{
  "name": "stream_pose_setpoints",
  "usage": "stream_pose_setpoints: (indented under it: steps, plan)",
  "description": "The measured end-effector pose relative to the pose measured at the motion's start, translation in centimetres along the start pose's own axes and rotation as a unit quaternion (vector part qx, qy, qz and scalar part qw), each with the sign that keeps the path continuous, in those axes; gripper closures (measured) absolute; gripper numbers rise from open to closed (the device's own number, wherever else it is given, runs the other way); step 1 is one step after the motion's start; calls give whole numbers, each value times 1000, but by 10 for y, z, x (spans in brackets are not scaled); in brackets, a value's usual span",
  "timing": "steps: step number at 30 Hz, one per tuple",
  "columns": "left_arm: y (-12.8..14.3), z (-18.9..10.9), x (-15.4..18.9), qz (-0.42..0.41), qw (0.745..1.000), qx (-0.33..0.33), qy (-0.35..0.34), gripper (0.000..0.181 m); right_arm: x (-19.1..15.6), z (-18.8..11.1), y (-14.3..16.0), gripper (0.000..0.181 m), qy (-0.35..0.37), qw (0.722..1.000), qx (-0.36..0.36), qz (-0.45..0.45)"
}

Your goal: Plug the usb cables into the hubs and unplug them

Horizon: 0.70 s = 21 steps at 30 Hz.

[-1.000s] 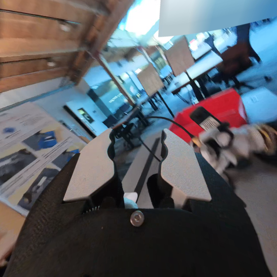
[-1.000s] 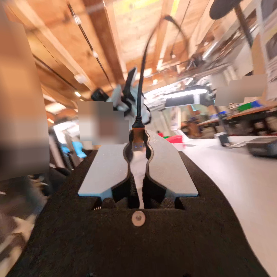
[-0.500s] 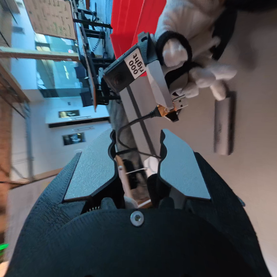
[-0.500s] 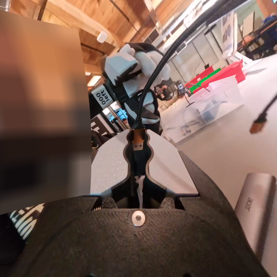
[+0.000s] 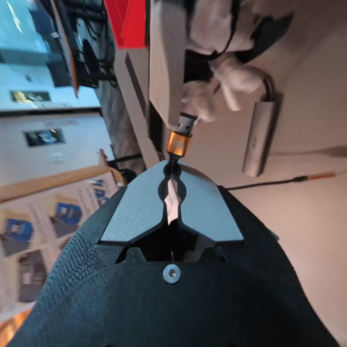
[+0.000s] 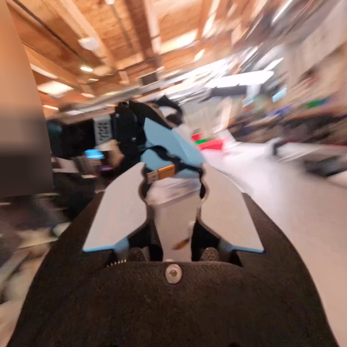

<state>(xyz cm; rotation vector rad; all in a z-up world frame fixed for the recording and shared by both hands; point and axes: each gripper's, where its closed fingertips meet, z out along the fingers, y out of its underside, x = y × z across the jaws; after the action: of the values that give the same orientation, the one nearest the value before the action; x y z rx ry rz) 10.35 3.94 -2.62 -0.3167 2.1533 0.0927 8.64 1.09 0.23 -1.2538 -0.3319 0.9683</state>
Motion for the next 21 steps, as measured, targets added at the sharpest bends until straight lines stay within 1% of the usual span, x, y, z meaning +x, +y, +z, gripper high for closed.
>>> stream_pose_setpoints:
  steps: [1, 2, 3, 4, 5, 6, 7, 8, 9, 11, 17, 20, 21]
  plan:
    - [7, 0, 2, -29, 999, -2, 16, 178, 9, -1, -11, 113, 65, 993, 31, -96]
    - [13, 1, 5, -55, 998, -2, 34, 178, 10, -4, -24, 103, 117, 970, 63, -204]
    - [17, 0, 10, -79, 995, 1, 58, 178, 1, -6, -33, 95, 146, 931, 87, -322]
    - [20, -1, 13, -98, 992, 7, 76, 178, -13, -4, -34, 96, 155, 881, 88, -439]
    - [21, -3, 17, -110, 989, 18, 94, 178, -21, 1, -25, 100, 156, 831, 50, -531]
    - [20, -6, 23, -118, 986, 29, 115, 178, -21, 8, -10, 103, 153, 790, -7, -594]
    - [20, -9, 28, -124, 982, 37, 135, 178, -18, 13, 5, 107, 148, 757, -59, -634]
    - [20, -12, 32, -128, 979, 40, 151, 177, -13, 16, 16, 110, 146, 730, -94, -661]
    - [21, -14, 37, -129, 977, 40, 166, 178, -11, 18, 23, 113, 146, 708, -112, -682]
    - [24, -17, 48, -129, 971, 35, 198, 177, -10, 20, 29, 122, 141, 676, -129, -712]
    - [25, -16, 75, -137, 950, 22, 280, 177, -10, 22, 44, 140, 125, 603, -180, -767]
    - [21, -15, 82, -135, 943, 22, 302, 177, -4, 24, 57, 143, 109, 575, -218, -781]
    - [22, -14, 83, -132, 943, 17, 305, 177, -3, 24, 59, 150, 110, 568, -224, -784]
